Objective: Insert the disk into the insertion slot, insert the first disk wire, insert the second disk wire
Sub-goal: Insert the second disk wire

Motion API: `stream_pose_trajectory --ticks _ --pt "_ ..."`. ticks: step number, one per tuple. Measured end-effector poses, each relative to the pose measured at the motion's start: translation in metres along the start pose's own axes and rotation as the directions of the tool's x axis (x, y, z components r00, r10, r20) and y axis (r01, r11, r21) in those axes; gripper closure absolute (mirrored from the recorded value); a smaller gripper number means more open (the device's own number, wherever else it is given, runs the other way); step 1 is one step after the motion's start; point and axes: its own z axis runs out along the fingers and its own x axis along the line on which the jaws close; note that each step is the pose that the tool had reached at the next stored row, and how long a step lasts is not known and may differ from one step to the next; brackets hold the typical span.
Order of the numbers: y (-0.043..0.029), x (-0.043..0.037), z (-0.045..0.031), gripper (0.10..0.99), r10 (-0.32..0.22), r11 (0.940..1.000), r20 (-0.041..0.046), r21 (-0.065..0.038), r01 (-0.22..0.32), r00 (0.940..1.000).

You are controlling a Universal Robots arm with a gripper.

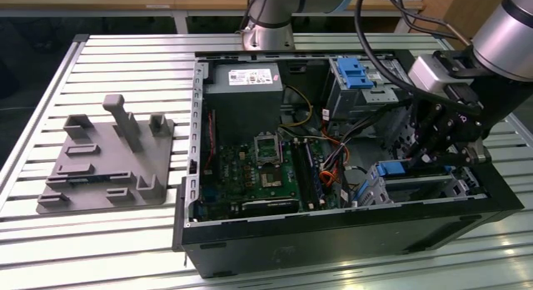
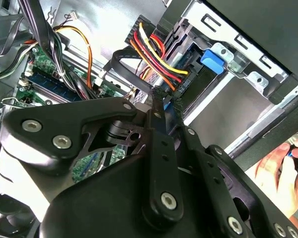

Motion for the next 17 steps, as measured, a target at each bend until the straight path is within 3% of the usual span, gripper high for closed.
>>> stream_pose_trajectory --ticks 7,9,14,17 --pt "0.0000 0.0009 0.0008 0.890 -0.005 1.0000 -0.0004 0.000 0.005 1.0000" --pt "0.0002 0.0010 -0.0017 0.820 -0.005 1.0000 -0.0002 0.000 0.005 1.0000" --pt "0.0012 0.0007 -0.0238 0.639 -0.005 1.0000 -0.0002 0.000 0.005 1.0000" --pt "0.0018 0.0004 -0.0372 0.639 -0.005 1.0000 -0.0002 0.000 0.005 1.0000"
